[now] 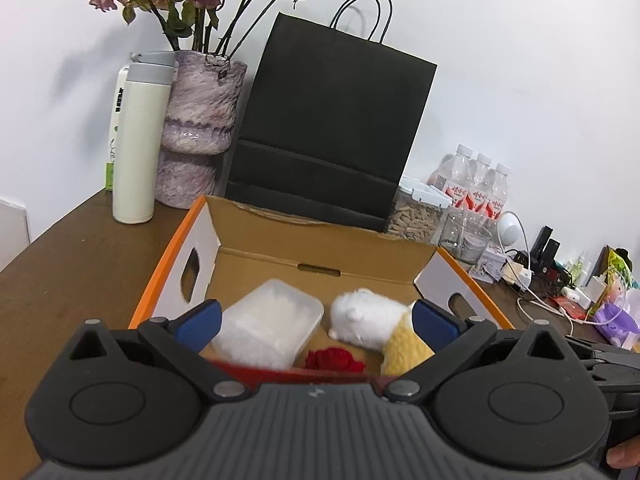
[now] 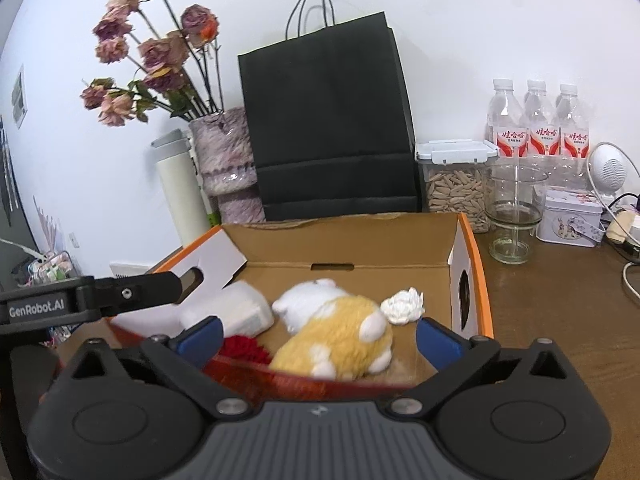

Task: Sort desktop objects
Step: 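Withdraw both grippers from the box back toward the navy pouch and caps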

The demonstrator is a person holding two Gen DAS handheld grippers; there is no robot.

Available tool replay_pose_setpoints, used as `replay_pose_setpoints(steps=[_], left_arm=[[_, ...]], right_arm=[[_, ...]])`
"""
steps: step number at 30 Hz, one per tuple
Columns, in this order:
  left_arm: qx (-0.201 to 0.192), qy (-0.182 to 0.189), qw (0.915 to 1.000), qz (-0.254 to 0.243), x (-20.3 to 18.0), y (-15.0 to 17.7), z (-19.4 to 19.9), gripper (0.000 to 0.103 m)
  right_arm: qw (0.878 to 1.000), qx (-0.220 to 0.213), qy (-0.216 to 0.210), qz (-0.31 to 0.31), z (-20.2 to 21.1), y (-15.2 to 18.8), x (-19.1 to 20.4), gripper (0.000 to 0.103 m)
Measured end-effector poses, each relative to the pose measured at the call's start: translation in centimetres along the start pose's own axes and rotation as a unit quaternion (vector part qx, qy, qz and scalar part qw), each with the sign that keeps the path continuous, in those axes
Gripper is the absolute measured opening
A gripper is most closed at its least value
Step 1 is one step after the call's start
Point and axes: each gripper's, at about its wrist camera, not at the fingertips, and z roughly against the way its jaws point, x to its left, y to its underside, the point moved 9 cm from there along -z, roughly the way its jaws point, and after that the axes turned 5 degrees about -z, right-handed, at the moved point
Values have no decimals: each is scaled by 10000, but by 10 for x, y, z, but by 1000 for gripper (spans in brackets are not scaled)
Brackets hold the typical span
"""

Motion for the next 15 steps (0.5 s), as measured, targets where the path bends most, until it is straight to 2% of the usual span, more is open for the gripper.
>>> replay_pose_setpoints(steps=[15], left_arm=[[-153,-41,9999,-38,2,35,57,103]], right_arm=[[9985,-352,220,351,63,42,22,103]])
